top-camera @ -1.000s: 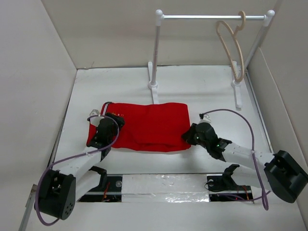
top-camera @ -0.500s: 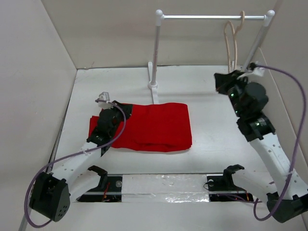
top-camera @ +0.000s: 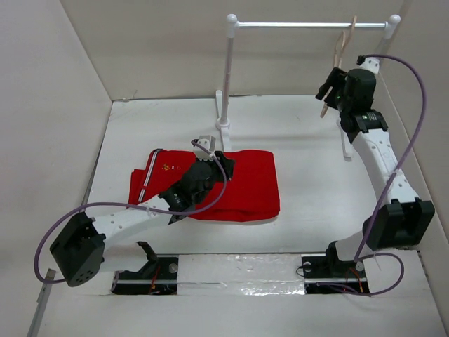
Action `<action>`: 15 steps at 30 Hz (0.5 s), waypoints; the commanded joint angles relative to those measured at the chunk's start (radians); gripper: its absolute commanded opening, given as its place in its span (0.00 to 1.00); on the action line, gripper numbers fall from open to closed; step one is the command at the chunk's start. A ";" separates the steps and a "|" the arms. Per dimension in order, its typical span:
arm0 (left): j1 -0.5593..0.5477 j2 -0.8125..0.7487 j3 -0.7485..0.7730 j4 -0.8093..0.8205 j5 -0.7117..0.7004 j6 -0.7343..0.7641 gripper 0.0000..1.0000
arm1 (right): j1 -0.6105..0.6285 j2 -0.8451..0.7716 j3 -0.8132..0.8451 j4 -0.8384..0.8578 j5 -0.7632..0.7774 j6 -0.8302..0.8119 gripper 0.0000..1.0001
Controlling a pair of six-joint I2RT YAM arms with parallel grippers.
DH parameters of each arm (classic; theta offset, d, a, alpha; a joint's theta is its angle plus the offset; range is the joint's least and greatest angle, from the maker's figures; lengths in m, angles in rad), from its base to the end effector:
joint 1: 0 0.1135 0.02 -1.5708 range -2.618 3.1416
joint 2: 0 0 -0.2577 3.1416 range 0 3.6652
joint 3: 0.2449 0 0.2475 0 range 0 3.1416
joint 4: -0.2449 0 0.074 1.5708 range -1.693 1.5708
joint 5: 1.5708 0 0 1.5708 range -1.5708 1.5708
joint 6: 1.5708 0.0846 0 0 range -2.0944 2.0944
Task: Place the trousers on the hanger
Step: Pick up the hanger from the clothesline.
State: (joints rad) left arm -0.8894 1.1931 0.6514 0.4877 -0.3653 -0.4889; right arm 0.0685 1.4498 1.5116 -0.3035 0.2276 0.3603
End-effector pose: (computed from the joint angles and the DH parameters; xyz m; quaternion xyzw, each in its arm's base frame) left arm 0.2215 -0.2252 0.2724 0.0196 0.7244 -0.3283 0.6058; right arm 0.3771 0.0067 0.4066 0.1830 0.7636 0.0430 0.6177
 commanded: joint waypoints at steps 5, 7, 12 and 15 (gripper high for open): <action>0.003 -0.053 -0.001 0.028 -0.046 0.042 0.28 | -0.003 -0.022 -0.051 0.035 0.035 -0.023 0.41; 0.003 -0.041 0.007 0.022 -0.038 0.036 0.29 | -0.003 -0.032 -0.057 0.050 0.024 -0.020 0.24; 0.003 -0.026 0.014 0.018 -0.020 0.029 0.29 | -0.012 -0.060 -0.051 0.072 0.029 -0.034 0.00; 0.003 -0.027 0.011 0.022 -0.017 0.029 0.39 | -0.012 -0.092 -0.042 0.086 0.026 -0.038 0.00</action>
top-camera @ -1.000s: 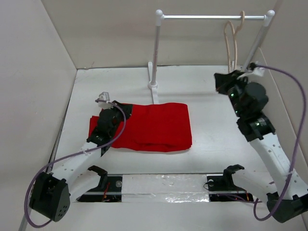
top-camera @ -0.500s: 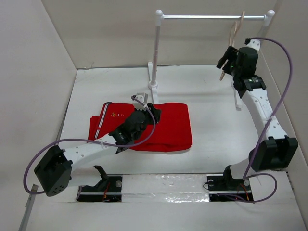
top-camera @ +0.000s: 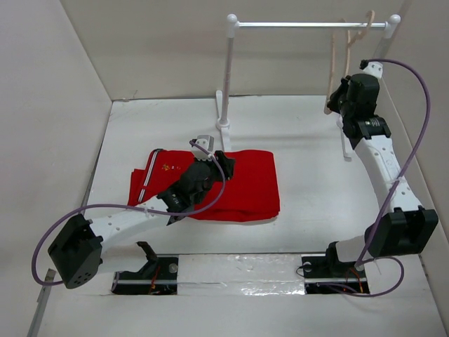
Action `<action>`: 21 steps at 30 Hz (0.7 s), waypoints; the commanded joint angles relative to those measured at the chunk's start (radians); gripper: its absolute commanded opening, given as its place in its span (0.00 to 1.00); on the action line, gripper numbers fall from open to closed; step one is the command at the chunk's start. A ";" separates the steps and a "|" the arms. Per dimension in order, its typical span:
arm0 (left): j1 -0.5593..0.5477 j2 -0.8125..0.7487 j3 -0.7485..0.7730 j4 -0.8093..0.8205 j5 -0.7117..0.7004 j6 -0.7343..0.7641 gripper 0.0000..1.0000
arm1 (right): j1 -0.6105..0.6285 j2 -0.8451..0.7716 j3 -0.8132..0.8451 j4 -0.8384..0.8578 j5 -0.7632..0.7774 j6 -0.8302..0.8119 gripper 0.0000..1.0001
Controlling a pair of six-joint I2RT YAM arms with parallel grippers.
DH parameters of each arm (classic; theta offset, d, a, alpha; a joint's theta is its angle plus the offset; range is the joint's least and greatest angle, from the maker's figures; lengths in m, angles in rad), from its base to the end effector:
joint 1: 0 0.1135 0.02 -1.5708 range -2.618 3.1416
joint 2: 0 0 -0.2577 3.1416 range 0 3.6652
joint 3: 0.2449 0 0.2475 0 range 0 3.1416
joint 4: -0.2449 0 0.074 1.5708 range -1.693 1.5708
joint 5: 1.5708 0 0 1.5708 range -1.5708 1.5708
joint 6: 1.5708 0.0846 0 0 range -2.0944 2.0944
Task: Place the trousers on the hanger
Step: Pick up the hanger from the clothesline.
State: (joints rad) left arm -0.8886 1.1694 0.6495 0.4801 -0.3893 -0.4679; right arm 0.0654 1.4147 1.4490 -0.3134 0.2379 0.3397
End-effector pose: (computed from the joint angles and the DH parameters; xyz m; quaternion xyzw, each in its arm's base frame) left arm 0.2202 -0.2201 0.2775 0.0166 0.7198 -0.3179 0.6169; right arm 0.3685 0.0042 0.3932 0.1792 0.7757 0.0274 0.6045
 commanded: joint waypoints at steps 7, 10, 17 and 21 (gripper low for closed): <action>0.002 -0.017 0.004 0.040 0.027 0.005 0.53 | -0.009 -0.135 -0.005 0.060 0.011 -0.016 0.00; 0.002 -0.028 -0.002 0.046 0.040 0.003 0.56 | -0.009 -0.186 -0.123 0.079 0.011 -0.005 0.00; 0.002 -0.040 -0.008 0.060 0.072 0.005 0.56 | 0.002 -0.302 -0.309 0.100 -0.020 0.010 0.00; 0.002 -0.030 0.005 0.069 0.131 0.017 0.56 | 0.074 -0.359 -0.433 0.105 -0.009 0.015 0.00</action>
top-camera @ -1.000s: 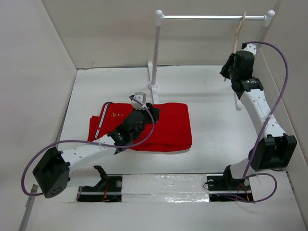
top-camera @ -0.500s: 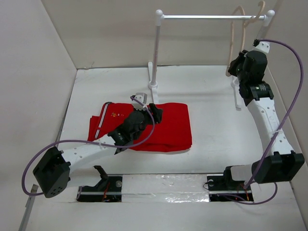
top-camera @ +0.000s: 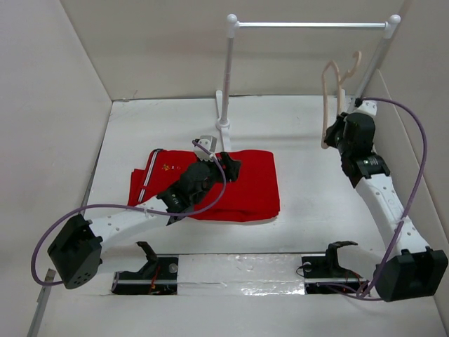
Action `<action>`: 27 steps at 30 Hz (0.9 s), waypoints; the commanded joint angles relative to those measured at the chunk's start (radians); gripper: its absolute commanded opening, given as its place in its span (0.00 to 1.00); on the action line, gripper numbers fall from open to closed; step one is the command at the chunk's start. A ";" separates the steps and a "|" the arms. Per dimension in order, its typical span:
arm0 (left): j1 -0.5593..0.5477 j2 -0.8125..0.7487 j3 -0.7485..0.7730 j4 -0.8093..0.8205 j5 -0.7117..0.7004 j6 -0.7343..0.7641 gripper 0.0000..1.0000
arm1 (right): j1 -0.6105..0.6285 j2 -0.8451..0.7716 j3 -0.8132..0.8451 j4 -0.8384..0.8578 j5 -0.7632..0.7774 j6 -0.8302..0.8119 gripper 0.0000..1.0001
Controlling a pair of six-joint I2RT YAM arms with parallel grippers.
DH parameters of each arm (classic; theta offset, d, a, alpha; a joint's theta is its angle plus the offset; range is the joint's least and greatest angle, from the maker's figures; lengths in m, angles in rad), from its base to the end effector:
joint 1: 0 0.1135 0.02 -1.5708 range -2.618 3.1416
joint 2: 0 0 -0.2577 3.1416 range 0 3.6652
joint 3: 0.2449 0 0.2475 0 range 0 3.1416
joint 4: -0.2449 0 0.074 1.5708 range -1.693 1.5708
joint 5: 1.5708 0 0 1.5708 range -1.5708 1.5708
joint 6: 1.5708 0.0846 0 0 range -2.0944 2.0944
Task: Place the trousers on the hanger
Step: Pick up the hanger from the clothesline.
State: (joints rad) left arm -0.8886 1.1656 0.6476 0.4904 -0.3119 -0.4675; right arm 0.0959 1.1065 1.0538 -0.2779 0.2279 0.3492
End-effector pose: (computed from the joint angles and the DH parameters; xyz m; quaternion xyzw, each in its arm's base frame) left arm 0.2164 -0.2252 0.2793 0.0421 0.7151 -0.3454 0.6063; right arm 0.2960 0.0093 0.3404 0.1677 0.7937 0.0372 0.5835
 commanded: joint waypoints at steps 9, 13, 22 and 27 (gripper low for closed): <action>-0.048 0.225 0.264 0.013 0.152 0.003 0.55 | 0.263 -0.062 -0.319 0.075 0.085 0.053 0.00; -0.093 0.417 0.455 -0.047 0.114 0.036 0.56 | 0.332 -0.051 -0.399 0.114 0.085 0.080 0.00; -0.093 0.782 0.944 -0.246 0.027 0.078 0.57 | 0.453 -0.017 -0.466 0.158 0.125 0.125 0.00; -0.072 0.904 1.136 -0.357 -0.018 0.063 0.55 | 0.453 -0.049 -0.477 0.155 0.117 0.120 0.00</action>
State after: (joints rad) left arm -0.9730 2.0430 1.6833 0.2073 -0.2672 -0.4149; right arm 0.5301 1.0885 0.5846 -0.1707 0.3340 0.4812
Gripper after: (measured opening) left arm 0.556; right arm 0.130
